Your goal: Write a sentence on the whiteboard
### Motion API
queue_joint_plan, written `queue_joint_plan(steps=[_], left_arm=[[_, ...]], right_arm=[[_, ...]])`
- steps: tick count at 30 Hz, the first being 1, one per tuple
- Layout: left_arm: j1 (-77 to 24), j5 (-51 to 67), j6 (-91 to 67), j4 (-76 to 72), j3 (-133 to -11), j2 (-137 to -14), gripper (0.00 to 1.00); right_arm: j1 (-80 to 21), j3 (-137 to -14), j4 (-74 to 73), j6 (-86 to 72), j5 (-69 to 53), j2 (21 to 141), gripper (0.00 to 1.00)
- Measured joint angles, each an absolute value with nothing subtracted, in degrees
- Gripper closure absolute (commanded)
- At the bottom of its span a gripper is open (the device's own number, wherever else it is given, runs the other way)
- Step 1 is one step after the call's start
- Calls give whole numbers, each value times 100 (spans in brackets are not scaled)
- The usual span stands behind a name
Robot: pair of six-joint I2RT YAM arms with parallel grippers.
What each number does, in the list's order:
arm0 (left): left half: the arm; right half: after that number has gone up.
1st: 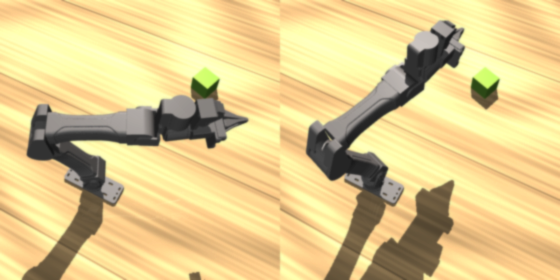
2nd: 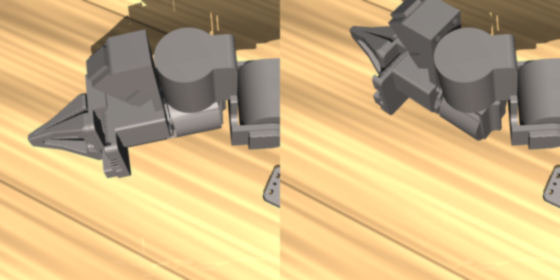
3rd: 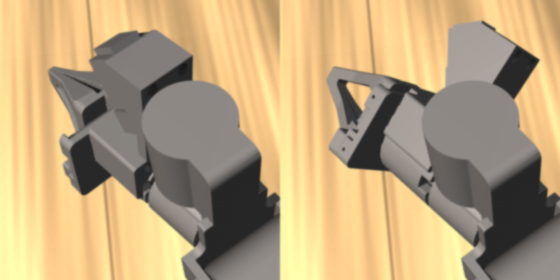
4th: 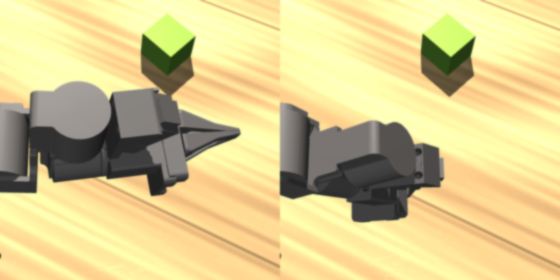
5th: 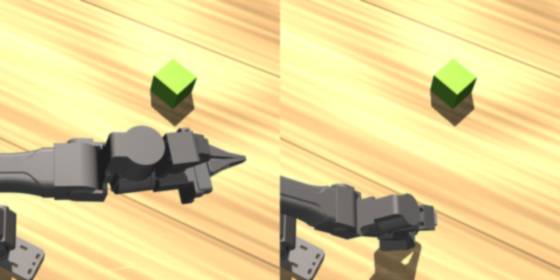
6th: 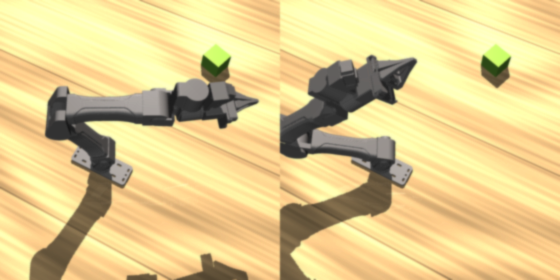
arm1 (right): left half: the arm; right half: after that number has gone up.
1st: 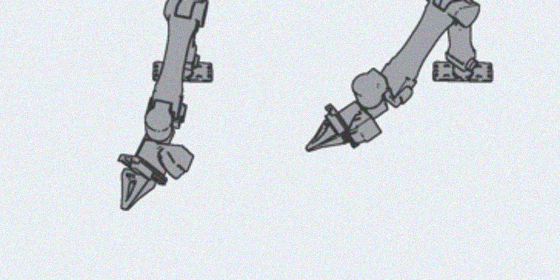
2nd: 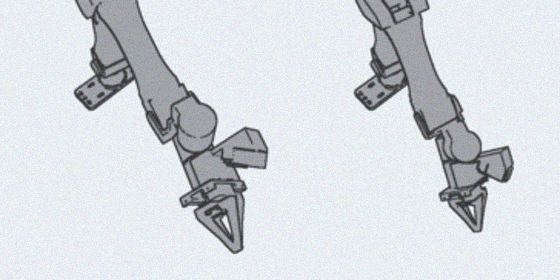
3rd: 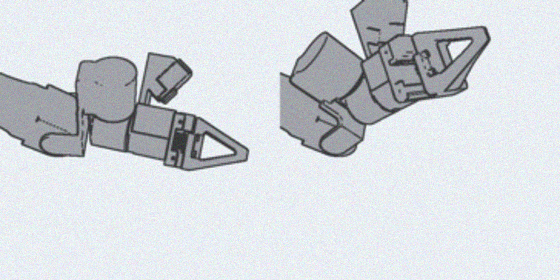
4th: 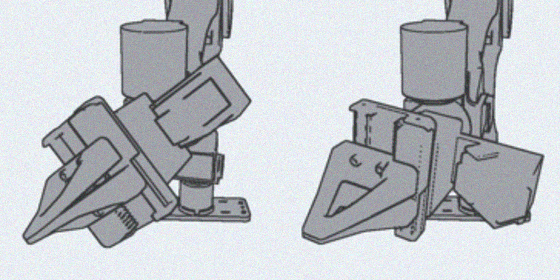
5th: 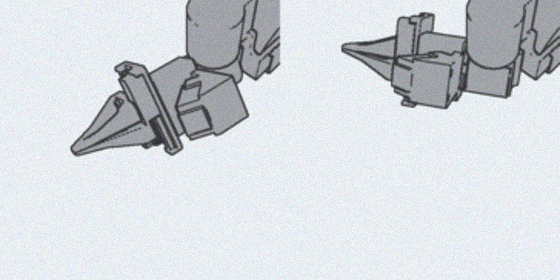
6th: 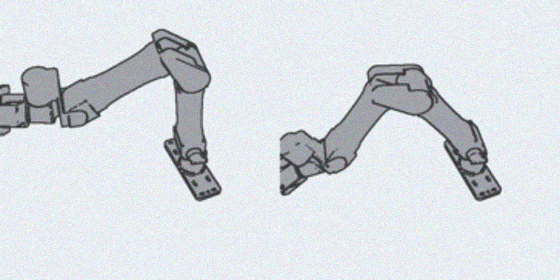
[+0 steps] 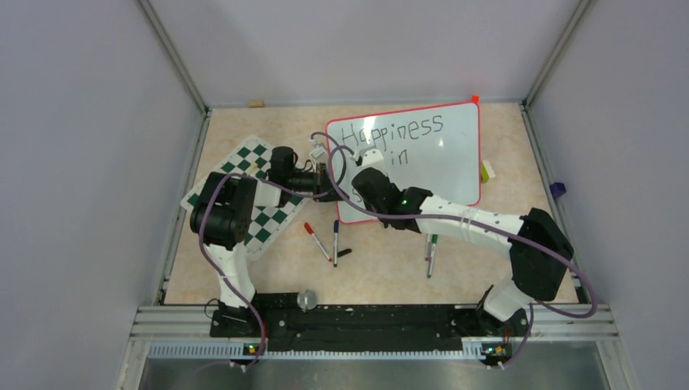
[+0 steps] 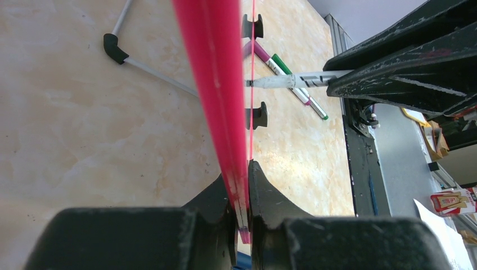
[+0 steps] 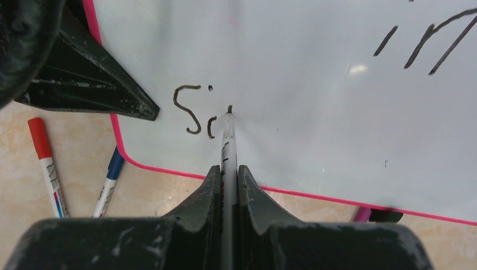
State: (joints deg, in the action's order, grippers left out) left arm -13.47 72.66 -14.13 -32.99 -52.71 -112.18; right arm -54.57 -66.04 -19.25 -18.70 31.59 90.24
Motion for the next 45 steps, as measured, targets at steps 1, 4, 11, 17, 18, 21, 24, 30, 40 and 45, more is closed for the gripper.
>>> queue_joint_plan(steps=[1, 4, 11, 17, 18, 21, 24, 30, 40, 45], left_arm=[[-1350, 7269, -1413, -3299, -5271, -11218, 100], [-1347, 7264, -1420, -3299, -5271, -11218, 100], [-1350, 7264, -1424, -3301, -5271, -11218, 100], [-1350, 7269, -1424, -3301, -5271, -11218, 100], [-1350, 7271, -1424, -3301, -5271, -11218, 100], [-1350, 7271, -1424, -3301, -5271, -11218, 100], [-1350, 7266, -1428, -3301, -5271, -11218, 100], [-1350, 7264, -1428, -3301, -5271, -11218, 100], [-1350, 7264, -1431, -3301, -5271, -11220, 100], [-1350, 7264, -1431, -3301, -5271, -11220, 100]], right_arm=[[-5457, -6573, -1933, -1879, 3146, 9011, 100], [-5459, -6420, -1957, -1920, 3065, 8962, 100], [-5457, -6403, -1992, -1911, 3017, 8954, 100], [-5448, -6552, -2036, -1802, 3129, 8969, 100], [-5441, -6584, -2029, -1778, 3146, 8969, 100], [-5387, -6676, -1997, -1734, 3179, 8969, 100], [-5325, -6685, -1990, -1704, 3183, 8969, 100], [-5319, -6672, -1997, -1704, 3146, 8965, 100], [-5317, -6449, -2117, -1712, 2963, 8888, 100], [-5317, -6449, -2117, -1710, 2965, 8888, 100]])
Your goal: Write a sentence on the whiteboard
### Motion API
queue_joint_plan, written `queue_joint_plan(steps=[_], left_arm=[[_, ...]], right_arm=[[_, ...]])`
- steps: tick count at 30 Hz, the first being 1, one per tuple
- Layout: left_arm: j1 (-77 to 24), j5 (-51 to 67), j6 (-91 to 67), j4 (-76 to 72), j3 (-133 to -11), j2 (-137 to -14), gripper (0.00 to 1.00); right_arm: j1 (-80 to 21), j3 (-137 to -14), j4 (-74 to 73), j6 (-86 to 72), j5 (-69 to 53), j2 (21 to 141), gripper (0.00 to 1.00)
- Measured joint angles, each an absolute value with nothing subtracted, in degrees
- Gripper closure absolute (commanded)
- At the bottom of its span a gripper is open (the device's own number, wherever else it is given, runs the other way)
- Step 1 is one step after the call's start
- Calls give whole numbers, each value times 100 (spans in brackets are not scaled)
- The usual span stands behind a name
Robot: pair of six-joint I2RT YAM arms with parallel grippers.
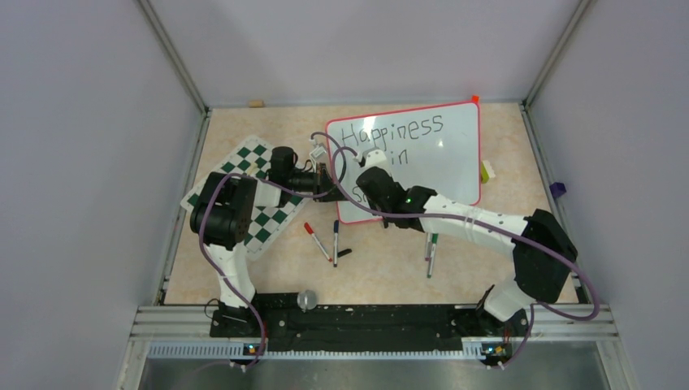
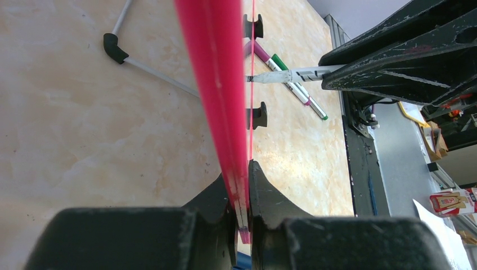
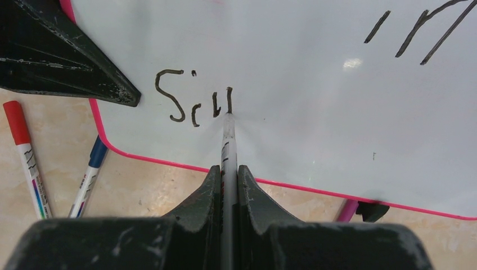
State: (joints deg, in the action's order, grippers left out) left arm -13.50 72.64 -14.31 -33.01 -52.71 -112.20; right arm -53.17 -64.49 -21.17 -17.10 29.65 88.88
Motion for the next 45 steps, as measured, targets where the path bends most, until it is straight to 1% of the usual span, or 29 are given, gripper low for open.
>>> queue_joint_plan(steps=[15, 30, 38, 45], left_arm=[[-1350, 7266, -1431, -3304, -5271, -11220, 100], [-1350, 7260, -1437, -3301, -5271, -11220, 100], [-1347, 7258, -1446, -3301, -5271, -11220, 100], [-1347, 7269, -1444, -3304, -5271, -11220, 100]], right_arm=[[-5304, -6912, -2206, -1500, 3186, 9065, 100], [-5258, -6751, -2241, -1584, 3291, 8980, 100], [-5258, -6466, -2377, -1765, 3089, 8888, 100], [-5216, -6453, -2408, -1778, 2991, 8785, 100]])
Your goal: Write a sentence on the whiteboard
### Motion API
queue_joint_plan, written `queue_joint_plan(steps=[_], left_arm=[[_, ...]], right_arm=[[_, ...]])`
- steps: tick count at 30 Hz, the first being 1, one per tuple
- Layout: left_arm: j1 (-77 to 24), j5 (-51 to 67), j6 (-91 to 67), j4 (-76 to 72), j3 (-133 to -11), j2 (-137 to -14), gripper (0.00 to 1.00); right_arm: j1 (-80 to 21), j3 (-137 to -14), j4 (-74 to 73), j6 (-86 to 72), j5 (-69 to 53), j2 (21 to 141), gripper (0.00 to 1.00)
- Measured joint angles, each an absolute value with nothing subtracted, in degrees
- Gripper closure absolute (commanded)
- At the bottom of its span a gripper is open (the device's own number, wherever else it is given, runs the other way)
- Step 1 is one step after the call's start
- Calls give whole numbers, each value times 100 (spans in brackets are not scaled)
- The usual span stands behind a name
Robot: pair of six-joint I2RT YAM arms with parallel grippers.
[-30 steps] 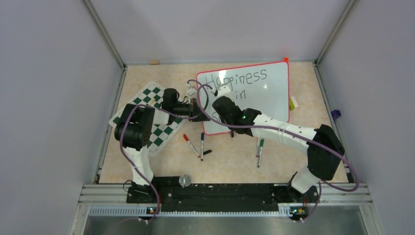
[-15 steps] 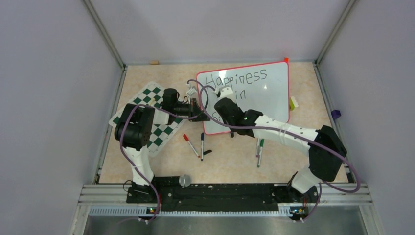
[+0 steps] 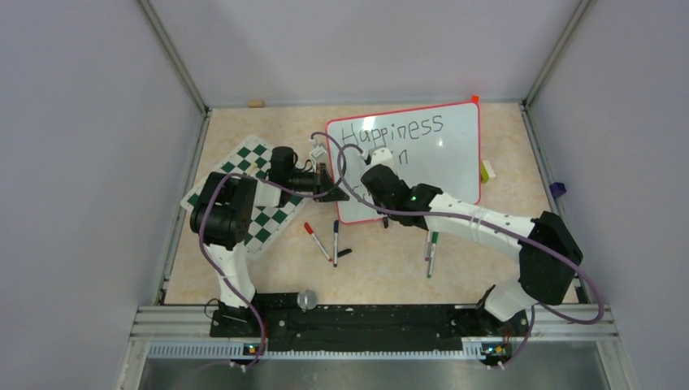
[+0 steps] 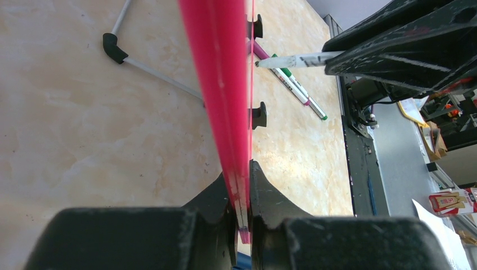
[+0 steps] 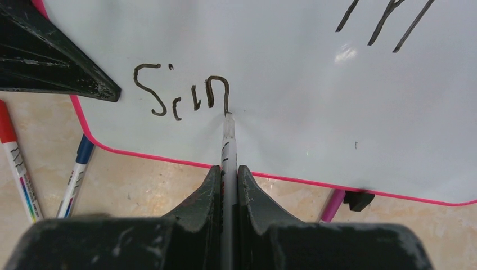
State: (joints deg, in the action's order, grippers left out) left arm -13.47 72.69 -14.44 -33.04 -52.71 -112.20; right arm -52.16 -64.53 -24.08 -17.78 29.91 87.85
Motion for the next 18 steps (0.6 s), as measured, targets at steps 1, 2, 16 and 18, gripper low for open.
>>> queue_joint_plan(steps=[1, 2, 16, 18], left_arm=[[-1350, 7266, -1444, -3304, -5271, -11220, 100], [-1350, 7269, -1444, -3304, -5271, -11220, 100], [-1350, 7269, -1444, -3304, -5271, -11220, 100], [-1350, 7269, -1444, -3304, -5271, -11220, 100]], right_arm=[[-5205, -6453, -2405, -1774, 2978, 8742, 100], [-5196, -6453, -2403, -1767, 2965, 8691, 100], [-5192, -6622, -2189, -1605, 2692, 8512, 100], [-5192, -6678, -2161, -1603, 2672, 8602, 100]])
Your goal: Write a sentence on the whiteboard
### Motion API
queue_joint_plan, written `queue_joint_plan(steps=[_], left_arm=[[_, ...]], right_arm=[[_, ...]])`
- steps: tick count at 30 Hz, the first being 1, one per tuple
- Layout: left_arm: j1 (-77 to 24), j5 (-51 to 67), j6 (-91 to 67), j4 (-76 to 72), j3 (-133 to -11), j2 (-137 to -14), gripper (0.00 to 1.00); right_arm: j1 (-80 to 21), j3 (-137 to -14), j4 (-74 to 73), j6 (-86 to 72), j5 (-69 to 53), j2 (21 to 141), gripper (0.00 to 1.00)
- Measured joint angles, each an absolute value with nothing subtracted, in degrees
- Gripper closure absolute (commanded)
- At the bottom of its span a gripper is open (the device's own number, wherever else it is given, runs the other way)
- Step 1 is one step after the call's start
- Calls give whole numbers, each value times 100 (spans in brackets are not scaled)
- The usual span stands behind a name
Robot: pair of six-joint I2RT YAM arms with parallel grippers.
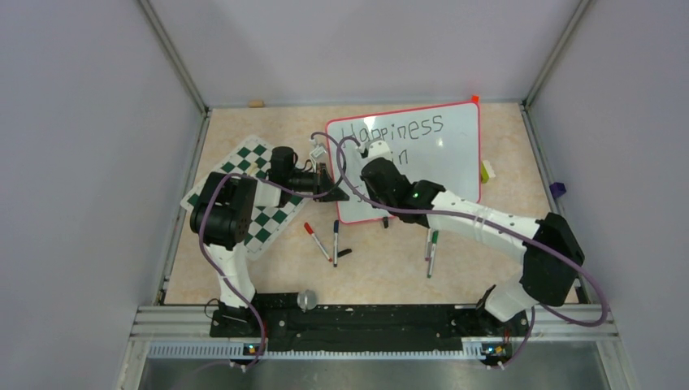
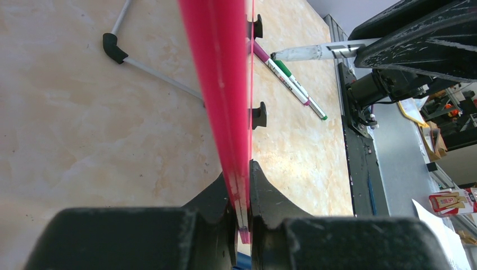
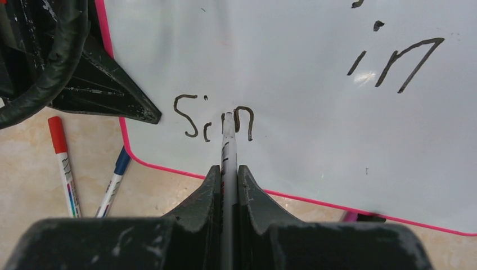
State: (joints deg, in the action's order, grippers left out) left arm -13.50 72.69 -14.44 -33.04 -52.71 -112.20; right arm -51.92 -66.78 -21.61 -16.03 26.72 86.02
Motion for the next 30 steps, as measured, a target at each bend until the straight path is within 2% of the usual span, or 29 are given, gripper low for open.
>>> queue_joint_plan(steps=[30], left_arm=[[-1347, 7260, -1446, -3301, -5269, -11220, 100]], right_arm=[[-5194, -6692, -2043, -1579, 2620, 8954, 100]])
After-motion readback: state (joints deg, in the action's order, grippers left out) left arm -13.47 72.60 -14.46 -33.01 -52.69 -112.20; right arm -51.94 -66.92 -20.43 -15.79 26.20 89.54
